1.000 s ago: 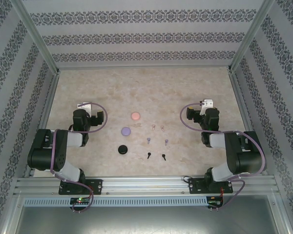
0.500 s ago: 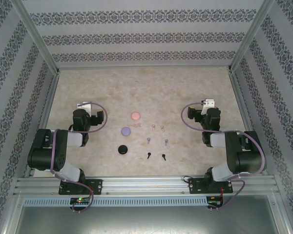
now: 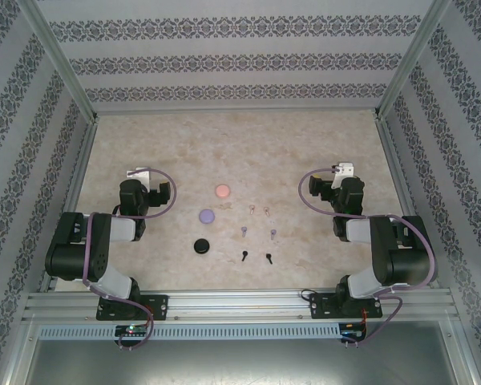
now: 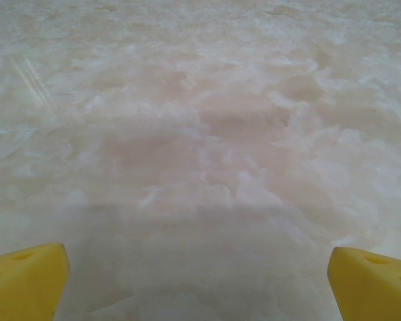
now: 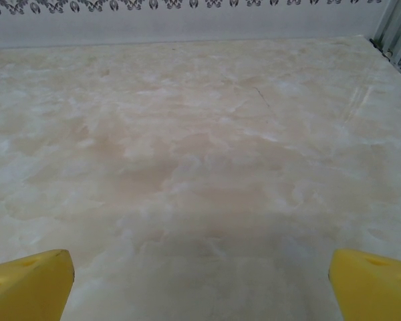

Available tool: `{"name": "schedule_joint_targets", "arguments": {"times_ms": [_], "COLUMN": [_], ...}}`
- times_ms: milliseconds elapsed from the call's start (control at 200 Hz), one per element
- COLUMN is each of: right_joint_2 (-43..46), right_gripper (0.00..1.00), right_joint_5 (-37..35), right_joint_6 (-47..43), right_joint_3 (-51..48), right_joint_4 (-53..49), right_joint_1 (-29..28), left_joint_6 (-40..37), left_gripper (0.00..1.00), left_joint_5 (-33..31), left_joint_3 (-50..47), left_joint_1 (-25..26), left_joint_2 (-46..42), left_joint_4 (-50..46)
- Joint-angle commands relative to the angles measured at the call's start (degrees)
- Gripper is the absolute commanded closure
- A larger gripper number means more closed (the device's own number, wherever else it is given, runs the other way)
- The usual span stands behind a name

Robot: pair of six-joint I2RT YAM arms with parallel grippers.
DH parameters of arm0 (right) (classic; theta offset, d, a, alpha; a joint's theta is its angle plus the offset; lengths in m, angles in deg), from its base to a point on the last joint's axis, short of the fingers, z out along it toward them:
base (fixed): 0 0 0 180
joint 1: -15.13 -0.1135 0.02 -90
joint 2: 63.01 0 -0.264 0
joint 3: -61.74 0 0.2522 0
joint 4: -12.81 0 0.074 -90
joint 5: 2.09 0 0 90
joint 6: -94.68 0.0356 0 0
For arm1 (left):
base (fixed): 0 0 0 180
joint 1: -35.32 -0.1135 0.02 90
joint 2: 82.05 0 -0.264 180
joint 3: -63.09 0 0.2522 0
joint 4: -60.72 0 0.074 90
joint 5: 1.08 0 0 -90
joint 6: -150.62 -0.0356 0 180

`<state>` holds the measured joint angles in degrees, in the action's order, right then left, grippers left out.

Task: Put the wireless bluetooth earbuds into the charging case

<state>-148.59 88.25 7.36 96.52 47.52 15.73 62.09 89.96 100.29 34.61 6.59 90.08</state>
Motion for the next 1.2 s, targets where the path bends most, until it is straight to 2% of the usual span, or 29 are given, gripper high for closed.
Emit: {"name": "schedule_joint_targets", "arguments": {"times_ms": [0, 125, 255, 360, 475, 600, 704, 789, 909, 974, 1059, 1194], "right_joint_2": [5.5, 16.1, 26.0, 34.5, 38.3, 33.1, 26.7, 22.3, 15.1, 10.6, 5.2, -0.2], "right_gripper": [0.02, 0.02, 0.02, 0.02, 0.02, 0.02, 0.02, 0.02, 0.02, 0.02, 0.02, 0.02], "right_joint_5": [-5.1, -9.5, -13.3, -6.0, 3.4, 7.2, 5.3, -0.1, -12.8, -16.7, -15.1, -10.1], "right_joint_6": [1.2, 6.1, 24.1, 28.4, 30.8, 30.2, 28.8, 29.2, 29.8, 31.1, 32.6, 33.1], "right_joint_3": [0.4, 2.3, 2.4, -1.0, 2.5, 11.1, 17.4, 21.9, 30.2, 35.2, 39.7, 43.4], "right_joint_4": [-1.7, -15.7, -26.9, -27.2, -39.0, -56.6, -66.5, -72.6, -82.4, -87.3, -89.9, -87.7], "right_joint_1": [-0.3, -0.4, -0.2, 0.3, 0.0, -3.5, -11.4, -19.3, -31.0, -35.5, -39.4, -46.0], "left_joint_6": [0.2, 0.8, 5.5, 11.0, 18.6, 27.8, 33.2, 34.9, 36.2, 36.6, 36.9, 36.3], "left_gripper": [0.0, 0.01, 0.0, 0.01, 0.0, 0.01, 0.01, 0.01, 0.01, 0.01, 0.01, 0.01], "left_joint_5": [-3.3, -3.9, -2.8, -0.4, 0.1, 1.8, 4.0, 5.5, 6.7, 6.2, 5.4, 3.6], "left_joint_3": [5.5, 9.8, 16.1, 22.5, 26.6, 27.1, 26.7, 27.2, 27.7, 28.1, 28.8, 30.7], "left_joint_1": [0.5, 0.6, 1.1, 1.9, 3.1, 3.4, 3.4, 3.4, 3.4, 3.4, 3.4, 3.2], "left_joint_2": [-3.9, -9.0, -13.3, -15.1, -16.1, -17.2, -17.3, -16.7, -16.1, -16.2, -15.9, -15.0], "left_joint_4": [-8.6, -18.9, -31.2, -42.6, -51.5, -56.3, -58.1, -59.7, -61.3, -62.1, -63.4, -66.2]}}
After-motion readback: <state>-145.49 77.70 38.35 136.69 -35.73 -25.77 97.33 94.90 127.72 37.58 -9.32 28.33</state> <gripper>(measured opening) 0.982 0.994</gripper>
